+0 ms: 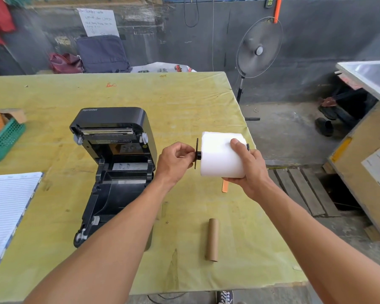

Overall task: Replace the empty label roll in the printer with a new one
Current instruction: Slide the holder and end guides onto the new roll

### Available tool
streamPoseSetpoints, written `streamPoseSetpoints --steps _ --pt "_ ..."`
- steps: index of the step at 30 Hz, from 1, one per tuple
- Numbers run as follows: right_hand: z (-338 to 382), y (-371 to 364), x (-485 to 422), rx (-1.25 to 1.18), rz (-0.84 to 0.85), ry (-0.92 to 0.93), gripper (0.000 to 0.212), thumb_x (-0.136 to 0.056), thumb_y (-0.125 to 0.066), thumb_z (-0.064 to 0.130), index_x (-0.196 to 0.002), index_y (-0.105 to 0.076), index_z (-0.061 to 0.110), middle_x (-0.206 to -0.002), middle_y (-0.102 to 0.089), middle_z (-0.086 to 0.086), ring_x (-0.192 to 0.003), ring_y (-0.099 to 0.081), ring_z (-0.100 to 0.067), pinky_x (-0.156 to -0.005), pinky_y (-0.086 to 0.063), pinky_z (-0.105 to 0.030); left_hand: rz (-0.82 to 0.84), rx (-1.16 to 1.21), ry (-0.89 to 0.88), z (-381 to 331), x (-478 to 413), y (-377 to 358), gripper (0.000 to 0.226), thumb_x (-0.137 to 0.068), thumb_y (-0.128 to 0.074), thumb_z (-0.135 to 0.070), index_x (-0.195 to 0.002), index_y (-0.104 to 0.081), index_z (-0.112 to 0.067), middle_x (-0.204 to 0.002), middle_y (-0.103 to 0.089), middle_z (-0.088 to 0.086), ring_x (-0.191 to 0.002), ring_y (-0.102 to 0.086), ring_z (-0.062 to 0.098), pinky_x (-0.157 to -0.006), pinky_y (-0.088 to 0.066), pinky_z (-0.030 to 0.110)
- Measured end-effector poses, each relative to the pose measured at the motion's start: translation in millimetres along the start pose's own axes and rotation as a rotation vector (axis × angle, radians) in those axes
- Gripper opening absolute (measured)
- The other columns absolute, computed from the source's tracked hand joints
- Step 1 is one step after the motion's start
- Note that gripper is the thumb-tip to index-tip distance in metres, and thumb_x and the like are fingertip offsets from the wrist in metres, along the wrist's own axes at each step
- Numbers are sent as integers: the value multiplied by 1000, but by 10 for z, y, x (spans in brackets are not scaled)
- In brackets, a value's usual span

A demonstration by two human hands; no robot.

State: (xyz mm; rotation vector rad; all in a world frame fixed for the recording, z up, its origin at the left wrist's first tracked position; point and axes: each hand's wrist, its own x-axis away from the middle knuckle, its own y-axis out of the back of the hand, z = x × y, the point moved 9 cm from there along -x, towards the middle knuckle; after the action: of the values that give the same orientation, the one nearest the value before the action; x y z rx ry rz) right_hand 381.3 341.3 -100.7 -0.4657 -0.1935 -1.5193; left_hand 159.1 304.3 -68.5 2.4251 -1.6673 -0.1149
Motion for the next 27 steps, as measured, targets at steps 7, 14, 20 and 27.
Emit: streamPoseSetpoints --steps 7,14,20,27 --pt "8 -57 32 5 22 -16 69 -78 -78 51 -123 -47 11 -127 -62 -13 -109 -67 -35 -80 -60 -59 67 77 52 22 37 9 19 -93 -62 -4 -110 -70 -4 -103 -73 10 -96 -70 20 -80 -59 29" --pt "-15 -72 56 -26 45 -35 66 -78 -77 52 -121 -48 13 -129 -60 -13 -110 -66 -36 -80 -61 -58 81 243 110 56 73 11 24 -91 -63 1 -114 -67 3 -105 -73 12 -96 -71 21 -82 -58 28" --pt "27 -100 61 -18 51 -16 72 -78 -77 52 -128 -47 10 -128 -62 -14 -110 -67 -36 -78 -61 -55 69 325 158 93 55 -23 24 -93 -60 1 -116 -67 5 -110 -72 14 -100 -70 23 -87 -57 31" --pt "64 -131 60 -2 58 3 76 -78 -76 54 -131 -46 8 -127 -63 -14 -109 -68 -35 -75 -62 -52 124 286 65 -88 57 -65 24 -92 -59 6 -114 -68 1 -105 -73 8 -97 -71 19 -82 -58 25"
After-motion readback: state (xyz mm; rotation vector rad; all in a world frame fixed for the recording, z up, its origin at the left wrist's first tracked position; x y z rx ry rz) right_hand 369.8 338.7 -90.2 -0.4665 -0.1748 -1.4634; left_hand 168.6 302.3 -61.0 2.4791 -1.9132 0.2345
